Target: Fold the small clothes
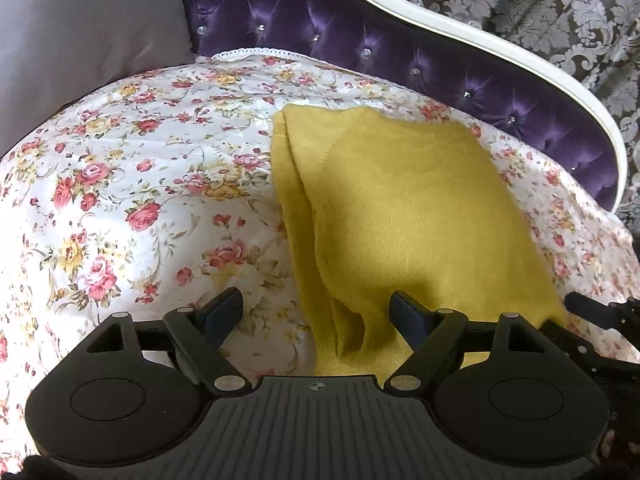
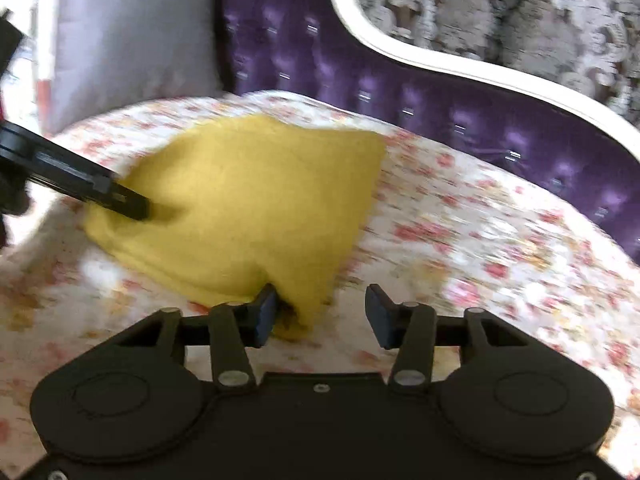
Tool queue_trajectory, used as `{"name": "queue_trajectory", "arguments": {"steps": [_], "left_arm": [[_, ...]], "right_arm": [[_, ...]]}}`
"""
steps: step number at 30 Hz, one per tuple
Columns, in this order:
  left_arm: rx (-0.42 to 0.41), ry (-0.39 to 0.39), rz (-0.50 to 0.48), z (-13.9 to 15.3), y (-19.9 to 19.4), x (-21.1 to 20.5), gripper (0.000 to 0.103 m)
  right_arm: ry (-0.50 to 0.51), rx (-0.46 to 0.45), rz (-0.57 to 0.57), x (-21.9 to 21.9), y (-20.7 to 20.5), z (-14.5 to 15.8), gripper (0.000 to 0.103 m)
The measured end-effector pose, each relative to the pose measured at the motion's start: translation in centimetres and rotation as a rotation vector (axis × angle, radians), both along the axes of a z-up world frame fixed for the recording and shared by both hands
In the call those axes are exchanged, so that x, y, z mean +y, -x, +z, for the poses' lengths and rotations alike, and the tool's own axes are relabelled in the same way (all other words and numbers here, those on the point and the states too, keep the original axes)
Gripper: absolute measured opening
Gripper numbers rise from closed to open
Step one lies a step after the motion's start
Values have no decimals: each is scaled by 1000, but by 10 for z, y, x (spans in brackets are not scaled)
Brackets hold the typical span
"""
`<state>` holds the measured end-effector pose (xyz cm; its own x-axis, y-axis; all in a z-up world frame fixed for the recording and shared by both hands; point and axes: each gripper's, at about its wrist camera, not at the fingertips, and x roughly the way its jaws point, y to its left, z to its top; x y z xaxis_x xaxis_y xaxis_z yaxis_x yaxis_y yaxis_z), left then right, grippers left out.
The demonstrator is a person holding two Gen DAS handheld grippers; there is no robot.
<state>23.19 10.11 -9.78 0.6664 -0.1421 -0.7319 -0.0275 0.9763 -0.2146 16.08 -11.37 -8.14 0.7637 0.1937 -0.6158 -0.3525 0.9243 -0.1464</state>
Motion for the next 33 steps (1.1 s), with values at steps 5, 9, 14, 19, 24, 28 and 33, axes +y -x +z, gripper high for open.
{"name": "queue_trajectory", "arguments": {"steps": [5, 9, 14, 19, 24, 28, 33], "left_arm": [[6, 20, 4, 1, 0, 2, 80], [8, 55, 11, 4, 2, 5, 80], [34, 222, 11, 6, 9, 11, 80], [68, 329, -22, -2, 2, 3, 80], [60, 370, -43, -5, -16, -2, 80], [59, 403, -63, -6, -28, -3, 80], [55, 461, -71, -10, -35, -1, 79]], "right_arm": [[-18, 68, -64, -30, 6, -1, 57], [-138, 77, -33, -53, 11, 12, 57], [-379, 104, 42, -70, -19, 29, 60], [-513, 140, 104, -63, -70, 24, 61], [-586, 206, 116, -55, -118, 5, 62], [-640, 258, 115, -51, -147, -11, 65], [-750, 300, 132, -46, -171, -27, 66]]}}
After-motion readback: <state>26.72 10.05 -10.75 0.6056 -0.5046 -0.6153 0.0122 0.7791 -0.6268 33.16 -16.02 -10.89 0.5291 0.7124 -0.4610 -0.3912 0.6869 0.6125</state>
